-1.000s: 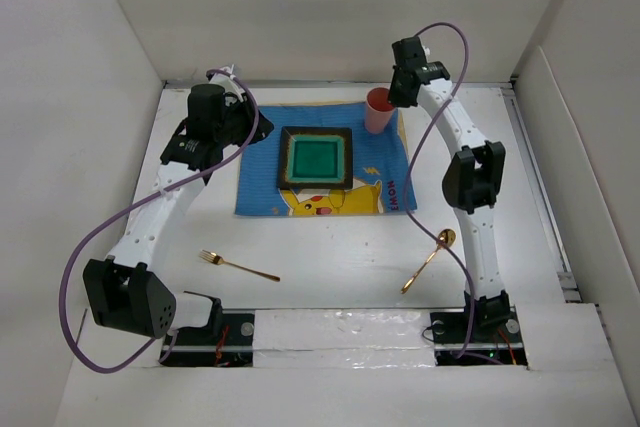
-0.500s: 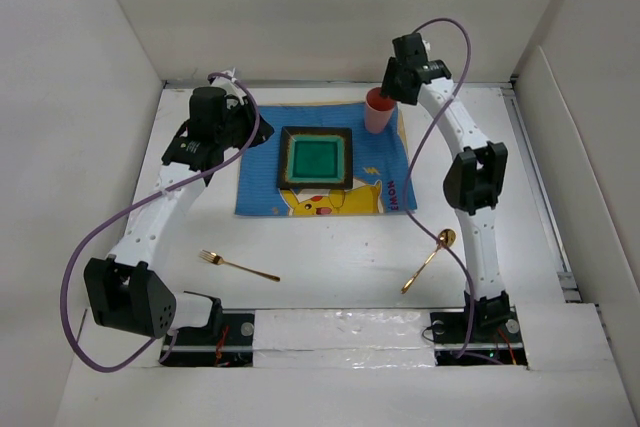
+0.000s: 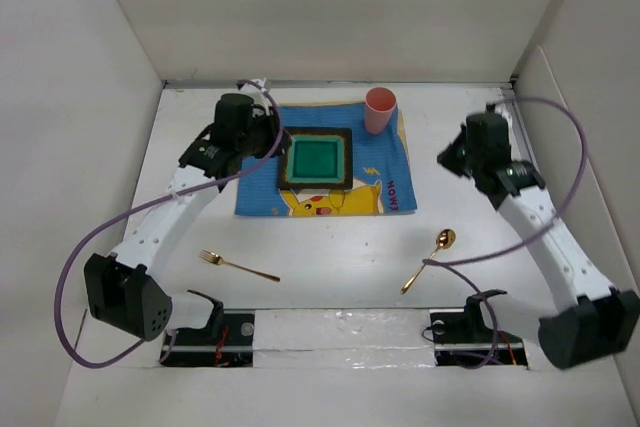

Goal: Set the dinner table for one person

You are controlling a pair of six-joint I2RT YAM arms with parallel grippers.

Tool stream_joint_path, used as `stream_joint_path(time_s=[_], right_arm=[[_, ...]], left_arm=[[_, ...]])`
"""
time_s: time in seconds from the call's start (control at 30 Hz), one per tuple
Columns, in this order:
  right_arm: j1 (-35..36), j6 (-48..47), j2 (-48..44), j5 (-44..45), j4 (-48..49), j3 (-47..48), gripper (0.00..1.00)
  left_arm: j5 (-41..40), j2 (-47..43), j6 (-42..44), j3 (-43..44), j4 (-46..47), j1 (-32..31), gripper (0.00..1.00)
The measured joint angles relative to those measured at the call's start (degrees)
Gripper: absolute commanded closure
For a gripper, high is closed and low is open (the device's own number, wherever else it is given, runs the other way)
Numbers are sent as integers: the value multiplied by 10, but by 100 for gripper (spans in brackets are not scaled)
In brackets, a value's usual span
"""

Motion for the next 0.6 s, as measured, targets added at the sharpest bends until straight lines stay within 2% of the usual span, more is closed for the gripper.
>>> stream_joint_path(time_s=[0.1,0.2,0.27,0.3,0.33,0.37,0.4,0.6], right_arm=[[1,43,-111,-9,-53,-150,100],[8,100,-198,-24,-112,-257,99],[21,139,-245,-35,-150,-297,91],[29,157,-260,-40,-162,-310,78],[39,176,-269,-45,-171,-320,72],[42,195,-271,-47,-179,-323,60],[60,200,-275,-47,-181,-337,57],[97,238,-200,-47,-176,-365,57]], left_arm=[[-16,-2,11,0,-12,-50,78],[-15,-10,13,-5,-16,-66,78],[-15,-21,13,-12,-16,-63,78],[-15,-27,13,-17,-17,-63,77],[-15,-33,13,-21,-18,-63,77],[-15,-39,13,-25,-18,-62,77],[-15,-45,13,-28,-19,-62,77],[-17,-73,14,-50,-19,-75,77]])
